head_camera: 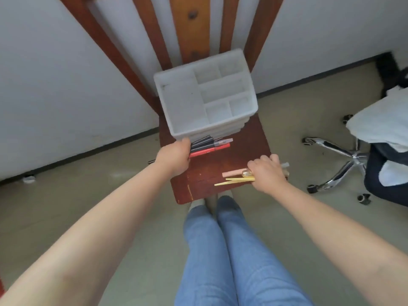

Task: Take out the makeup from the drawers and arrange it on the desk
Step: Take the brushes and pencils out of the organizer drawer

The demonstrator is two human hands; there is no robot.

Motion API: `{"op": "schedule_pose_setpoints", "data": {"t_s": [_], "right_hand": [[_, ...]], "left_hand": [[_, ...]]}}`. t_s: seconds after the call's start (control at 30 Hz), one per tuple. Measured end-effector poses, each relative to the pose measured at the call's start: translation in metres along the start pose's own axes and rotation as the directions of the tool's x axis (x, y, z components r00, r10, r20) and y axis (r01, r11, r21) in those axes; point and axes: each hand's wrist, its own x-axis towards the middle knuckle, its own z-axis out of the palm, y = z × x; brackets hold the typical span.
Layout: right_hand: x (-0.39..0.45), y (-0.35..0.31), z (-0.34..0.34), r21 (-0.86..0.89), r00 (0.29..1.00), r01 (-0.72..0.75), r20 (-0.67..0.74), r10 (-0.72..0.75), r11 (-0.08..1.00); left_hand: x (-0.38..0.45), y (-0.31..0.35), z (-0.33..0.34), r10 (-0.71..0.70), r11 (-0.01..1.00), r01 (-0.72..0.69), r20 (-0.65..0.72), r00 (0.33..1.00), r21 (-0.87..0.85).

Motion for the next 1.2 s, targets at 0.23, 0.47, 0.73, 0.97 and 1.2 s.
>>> {"op": "schedule_pose_setpoints", "data": {"t_s": [0.23,0.47,0.73,0.97,1.2], "right_hand": [[-0.103,0.028,-0.038,0.172,0.886,-0.363,-0.240,0.396,0.916],[-0.278,0.020,-0.009,0.415,0.524,-0.720,-0.200,0.828,0.556],[-0.564,-0.028,0.099,0.528,-0.138,-0.843,-0.024,0.990,-0.105],[-0.804,-0.132,0.219,0.498,-0.527,-0.716,0.076,0.846,-0.490],[-0.986,-0.231,0.306,0.421,-0.750,-0.561,0.107,0.653,-0.713]], "left_hand": [[0.002,0.115,-0.060,0.419,0.854,-0.373,-0.056,0.906,0.362],[-0.078,0.271,-0.060,0.713,0.545,-0.595,0.047,0.699,0.591],[-0.309,0.474,0.063,0.909,-0.139,-0.723,0.377,0.177,0.676],[-0.571,0.582,0.229,0.804,-0.554,-0.625,0.548,-0.231,0.550],[-0.790,0.608,0.375,0.598,-0.799,-0.442,0.616,-0.513,0.407]]}}
